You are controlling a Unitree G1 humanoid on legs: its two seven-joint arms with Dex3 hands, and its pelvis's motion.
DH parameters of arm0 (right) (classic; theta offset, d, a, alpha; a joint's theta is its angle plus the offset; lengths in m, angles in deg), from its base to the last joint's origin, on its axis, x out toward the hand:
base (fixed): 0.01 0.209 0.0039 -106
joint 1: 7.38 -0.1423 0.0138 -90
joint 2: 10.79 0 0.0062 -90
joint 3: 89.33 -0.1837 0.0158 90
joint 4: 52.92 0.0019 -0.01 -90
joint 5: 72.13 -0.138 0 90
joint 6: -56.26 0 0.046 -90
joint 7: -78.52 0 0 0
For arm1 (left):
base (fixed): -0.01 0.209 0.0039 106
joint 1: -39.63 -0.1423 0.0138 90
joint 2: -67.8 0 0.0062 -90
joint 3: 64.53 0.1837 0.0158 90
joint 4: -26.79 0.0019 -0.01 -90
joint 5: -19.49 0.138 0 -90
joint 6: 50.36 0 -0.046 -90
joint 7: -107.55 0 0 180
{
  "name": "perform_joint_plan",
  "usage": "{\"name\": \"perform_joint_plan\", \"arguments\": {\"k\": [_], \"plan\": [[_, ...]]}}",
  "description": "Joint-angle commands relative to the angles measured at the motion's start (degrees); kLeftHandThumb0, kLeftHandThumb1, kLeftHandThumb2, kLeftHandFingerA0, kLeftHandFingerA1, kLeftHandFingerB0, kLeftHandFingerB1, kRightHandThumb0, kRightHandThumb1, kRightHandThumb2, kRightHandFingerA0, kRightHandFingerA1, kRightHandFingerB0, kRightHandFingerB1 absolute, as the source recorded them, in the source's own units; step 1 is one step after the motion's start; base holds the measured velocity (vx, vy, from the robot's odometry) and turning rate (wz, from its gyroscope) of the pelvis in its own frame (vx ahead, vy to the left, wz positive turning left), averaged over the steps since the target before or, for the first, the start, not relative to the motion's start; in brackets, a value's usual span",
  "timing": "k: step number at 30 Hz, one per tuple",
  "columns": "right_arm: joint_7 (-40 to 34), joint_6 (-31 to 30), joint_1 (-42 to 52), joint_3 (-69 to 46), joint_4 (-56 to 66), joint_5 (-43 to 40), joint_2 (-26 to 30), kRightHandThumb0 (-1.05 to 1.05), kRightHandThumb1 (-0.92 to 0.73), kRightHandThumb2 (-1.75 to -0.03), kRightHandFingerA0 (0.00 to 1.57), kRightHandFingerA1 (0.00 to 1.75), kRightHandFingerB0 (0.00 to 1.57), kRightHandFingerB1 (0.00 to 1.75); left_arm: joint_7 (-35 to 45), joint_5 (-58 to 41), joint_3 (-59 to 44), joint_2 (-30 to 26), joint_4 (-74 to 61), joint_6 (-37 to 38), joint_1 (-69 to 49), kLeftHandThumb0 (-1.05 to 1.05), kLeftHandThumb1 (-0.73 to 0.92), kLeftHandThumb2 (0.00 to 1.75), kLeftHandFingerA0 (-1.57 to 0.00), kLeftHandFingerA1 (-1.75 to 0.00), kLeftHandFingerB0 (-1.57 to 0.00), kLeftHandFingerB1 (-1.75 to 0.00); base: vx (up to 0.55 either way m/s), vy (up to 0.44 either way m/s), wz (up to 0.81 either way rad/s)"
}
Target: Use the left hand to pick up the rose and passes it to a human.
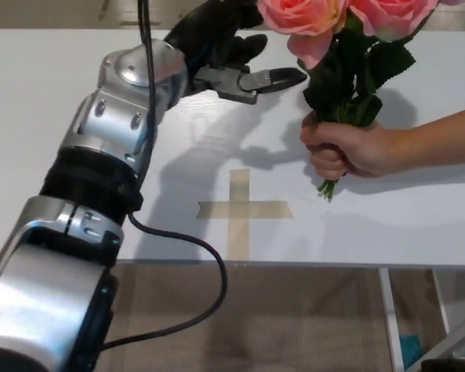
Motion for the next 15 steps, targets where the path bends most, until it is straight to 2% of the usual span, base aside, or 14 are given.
{"name": "perform_joint_plan", "arguments": {"k": [1,2,3,4,7,8,10,11,13,15], "plan": [[0.73,-0.98,0.89,0.0,-0.06,0.02,0.63,-0.57,-0.72,-0.62,0.6,0.58,0.53,0.36,3.14,-0.08,-0.65,-3.14,-6.1,-1.52,-4.65,-0.78,0.48,0.54,0.0,0.0,0.0,0.0,0.0,0.0,0.0],[0.73,-0.99,0.89,0.0,-0.05,0.01,0.63,-0.57,-0.72,-0.62,0.6,0.58,0.53,0.36,3.15,-0.09,-0.65,-3.18,-6.59,-1.78,-4.86,-0.78,0.48,0.54,0.0,0.0,0.0,0.0,0.0,0.0,0.0],[0.62,-0.98,1.45,0.19,-0.11,0.24,0.85,-0.58,-0.59,-0.97,0.55,0.65,0.45,0.54,2.35,-0.79,-2.69,-5.66,-18.52,2.28,-13.79,-0.73,0.42,0.8,0.0,0.0,0.0,-0.04,0.0,0.0,0.0],[0.54,-0.95,1.77,0.29,-0.14,0.36,0.98,-0.58,-0.59,-0.96,0.55,0.65,0.45,0.54,2.15,-1.31,-3.86,-6.98,-25.05,3.91,-18.61,-0.71,0.4,0.8,0.0,-0.03,0.0,-0.07,0.0,0.0,0.0],[0.5,-0.93,1.94,0.35,-0.15,0.37,1.03,-0.58,-0.59,-0.96,0.55,0.65,0.45,0.54,2.27,-1.52,-4.45,-7.31,-28.69,2.92,-20.86,-0.71,0.4,0.8,0.0,-0.03,0.0,-0.07,0.0,0.0,0.0],[0.43,-0.8,2.36,0.71,-0.26,0.71,0.85,-0.57,-0.73,-0.62,0.6,0.55,0.52,0.36,4.99,-5.23,-8.05,-9.76,-39.04,2.46,-28.28,-0.62,0.35,0.79,0.0,-0.13,0.0,-0.18,0.0,0.0,0.0],[0.42,-0.78,2.4,0.77,-0.27,0.73,0.83,-0.57,-0.73,-0.62,0.6,0.55,0.52,0.36,5.24,-5.58,-8.58,-9.99,-41.0,1.88,-29.48,-0.62,0.35,0.79,0.0,-0.13,0.0,-0.18,0.0,0.0,0.0],[0.42,-0.7,2.79,1.14,-0.37,1.09,0.81,-0.59,-0.59,-0.96,0.54,0.64,0.43,0.53,7.41,-8.49,-11.71,-11.5,-47.06,2.06,-34.57,-0.6,0.35,0.79,0.0,-0.16,0.0,-0.2,0.0,0.0,0.0],[0.46,-0.48,3.54,1.4,-0.5,1.34,0.97,-0.6,-0.6,-0.96,0.54,0.64,0.43,0.53,9.52,-10.87,-15.38,-13.3,-53.87,2.86,-40.66,-0.6,0.35,0.79,0.0,-0.17,0.0,-0.2,0.0,0.0,0.0],[0.45,-0.48,3.54,1.43,-0.51,1.31,0.97,-0.6,-0.6,-0.96,0.54,0.64,0.43,0.53,9.42,-10.99,-15.46,-13.37,-54.46,2.47,-40.98,-0.6,0.35,0.79,0.0,-0.17,0.0,-0.2,0.0,0.0,0.0]]}}
